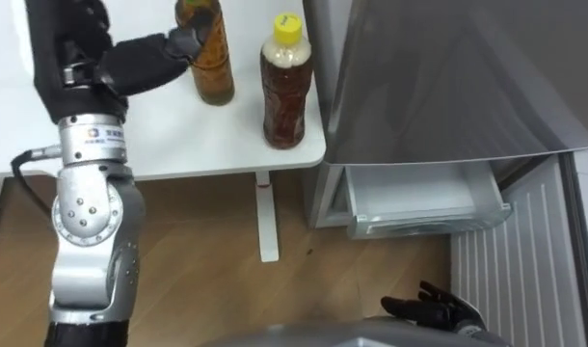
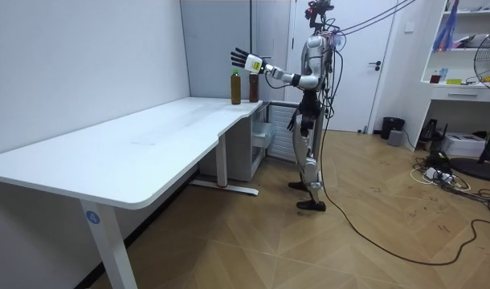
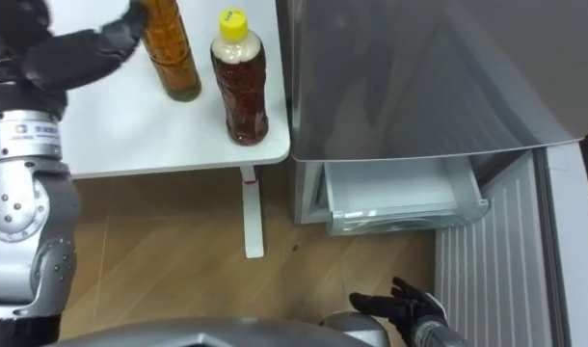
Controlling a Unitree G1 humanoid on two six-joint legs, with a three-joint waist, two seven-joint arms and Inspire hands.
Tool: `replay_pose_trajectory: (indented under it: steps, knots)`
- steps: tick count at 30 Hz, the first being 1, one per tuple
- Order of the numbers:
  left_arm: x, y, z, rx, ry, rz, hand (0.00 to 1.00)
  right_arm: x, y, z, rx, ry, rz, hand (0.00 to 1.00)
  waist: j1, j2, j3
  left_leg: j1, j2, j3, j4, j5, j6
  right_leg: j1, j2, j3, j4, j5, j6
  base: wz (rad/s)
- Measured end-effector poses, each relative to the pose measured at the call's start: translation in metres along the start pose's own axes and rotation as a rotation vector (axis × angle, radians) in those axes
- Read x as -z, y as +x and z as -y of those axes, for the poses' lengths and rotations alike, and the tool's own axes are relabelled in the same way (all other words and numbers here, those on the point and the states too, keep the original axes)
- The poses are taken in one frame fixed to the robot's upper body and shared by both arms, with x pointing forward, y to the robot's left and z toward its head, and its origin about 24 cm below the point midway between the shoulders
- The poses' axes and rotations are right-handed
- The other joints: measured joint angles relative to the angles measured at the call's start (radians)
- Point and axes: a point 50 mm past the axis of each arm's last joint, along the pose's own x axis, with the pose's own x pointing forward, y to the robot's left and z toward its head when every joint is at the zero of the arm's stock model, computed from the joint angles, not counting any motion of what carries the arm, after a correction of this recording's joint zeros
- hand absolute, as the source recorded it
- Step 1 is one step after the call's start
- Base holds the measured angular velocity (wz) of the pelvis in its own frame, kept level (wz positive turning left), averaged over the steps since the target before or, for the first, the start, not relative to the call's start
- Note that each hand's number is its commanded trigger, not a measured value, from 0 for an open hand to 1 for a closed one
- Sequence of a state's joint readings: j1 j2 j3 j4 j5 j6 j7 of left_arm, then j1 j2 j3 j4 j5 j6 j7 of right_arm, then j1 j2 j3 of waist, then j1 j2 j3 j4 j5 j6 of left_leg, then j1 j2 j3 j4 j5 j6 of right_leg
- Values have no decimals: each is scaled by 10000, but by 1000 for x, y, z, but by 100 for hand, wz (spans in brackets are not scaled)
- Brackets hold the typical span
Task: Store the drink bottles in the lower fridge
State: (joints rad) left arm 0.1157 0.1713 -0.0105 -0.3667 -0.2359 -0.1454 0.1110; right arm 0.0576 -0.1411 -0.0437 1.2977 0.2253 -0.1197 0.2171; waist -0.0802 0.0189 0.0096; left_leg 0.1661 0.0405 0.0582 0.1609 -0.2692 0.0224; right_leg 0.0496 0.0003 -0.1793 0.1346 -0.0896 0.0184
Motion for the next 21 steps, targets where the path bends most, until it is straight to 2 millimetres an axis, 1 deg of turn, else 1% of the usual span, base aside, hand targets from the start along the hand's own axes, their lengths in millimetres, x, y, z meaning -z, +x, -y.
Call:
replay_pose_trajectory:
  steps: [2,4,6,9,11,14,15,19,21]
  knots:
    - [0,2,5,638,-23,-47,0,0,-1,3,-49,-38,-7,0,-8,117,-76,20,-1,4,35,0,0,4,13,84,5,0,-1,-9]
    - [0,2,7,994,-114,-106,0,1,-1,5,-3,-50,-66,0,-27,195,-97,30,0,57,58,1,-1,4,17,123,13,4,-6,-6]
    - [1,3,9,1323,-128,-184,0,2,-2,6,23,-45,-128,0,-32,212,-91,35,12,110,63,2,-3,1,29,134,14,21,-34,-2]
    - [2,2,12,1711,-152,-254,0,2,-2,6,10,-43,-161,0,-26,182,-70,36,18,125,71,2,-3,-2,33,144,30,39,-61,0]
    - [3,2,13,1860,-258,-315,0,0,-1,5,-16,-42,-161,0,-45,129,-39,34,6,124,73,2,-3,-13,24,152,56,40,-62,0]
    - [3,2,13,1958,-474,-428,0,-2,0,4,-39,-41,-151,0,-68,91,-23,30,3,119,59,2,-3,-22,29,153,56,40,-62,0]
    - [4,2,14,2015,-539,-458,0,-2,0,4,-42,-43,-149,0,-79,42,3,26,4,111,46,1,-4,-29,34,146,54,39,-62,0]
    - [4,2,15,2238,-981,-512,0,-4,0,4,-76,-45,-131,0,-94,2,0,-54,9,95,48,2,-4,-153,41,151,111,34,-63,0]
    - [5,1,15,2361,-993,-601,0,-3,1,2,-106,-21,-140,0,-121,-67,22,-56,10,108,71,2,-4,-158,36,147,137,15,-65,0]
